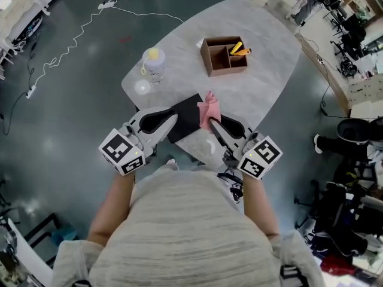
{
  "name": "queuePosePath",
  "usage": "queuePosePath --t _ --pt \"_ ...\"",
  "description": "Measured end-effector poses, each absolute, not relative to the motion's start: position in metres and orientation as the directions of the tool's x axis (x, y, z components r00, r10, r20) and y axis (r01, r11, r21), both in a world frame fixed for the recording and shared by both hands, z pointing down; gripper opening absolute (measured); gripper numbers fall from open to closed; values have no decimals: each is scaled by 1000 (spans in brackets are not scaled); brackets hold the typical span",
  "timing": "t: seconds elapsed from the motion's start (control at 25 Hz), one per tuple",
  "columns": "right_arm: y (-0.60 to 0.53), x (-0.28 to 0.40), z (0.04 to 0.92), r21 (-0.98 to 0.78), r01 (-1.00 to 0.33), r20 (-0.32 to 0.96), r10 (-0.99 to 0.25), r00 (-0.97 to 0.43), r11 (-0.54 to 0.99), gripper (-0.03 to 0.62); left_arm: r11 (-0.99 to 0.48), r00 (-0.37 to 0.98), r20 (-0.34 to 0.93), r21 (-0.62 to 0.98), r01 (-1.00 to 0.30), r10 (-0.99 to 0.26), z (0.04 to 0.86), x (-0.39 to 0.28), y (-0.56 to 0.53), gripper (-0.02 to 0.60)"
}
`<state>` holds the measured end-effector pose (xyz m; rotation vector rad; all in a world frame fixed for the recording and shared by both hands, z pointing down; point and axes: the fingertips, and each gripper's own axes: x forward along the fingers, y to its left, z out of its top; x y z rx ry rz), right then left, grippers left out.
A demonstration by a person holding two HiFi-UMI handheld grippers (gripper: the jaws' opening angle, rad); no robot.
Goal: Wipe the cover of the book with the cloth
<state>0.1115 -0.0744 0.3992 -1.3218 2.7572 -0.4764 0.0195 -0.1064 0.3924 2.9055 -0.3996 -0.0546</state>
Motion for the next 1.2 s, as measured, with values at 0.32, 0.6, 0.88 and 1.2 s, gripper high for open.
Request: queuePosePath --t 0.32,0.6,0.88,1.2 --pt "-70 120 403 -289 -770 112 -779 -618 569 55 -954 972 21 189 -234 -234 397 30 -96 46" --pt "-71 116 409 -287 -760 130 -763 -633 582 55 -952 971 34 191 -240 -238 402 27 -95 46" --pt "-72 113 408 -290 -751 131 -753 -645 593 55 -950 971 36 198 -240 -238 404 27 -95 46" --pt "-72 113 407 -284 -750 138 -749 -649 597 55 -951 973 39 204 -232 -229 405 29 -95 46"
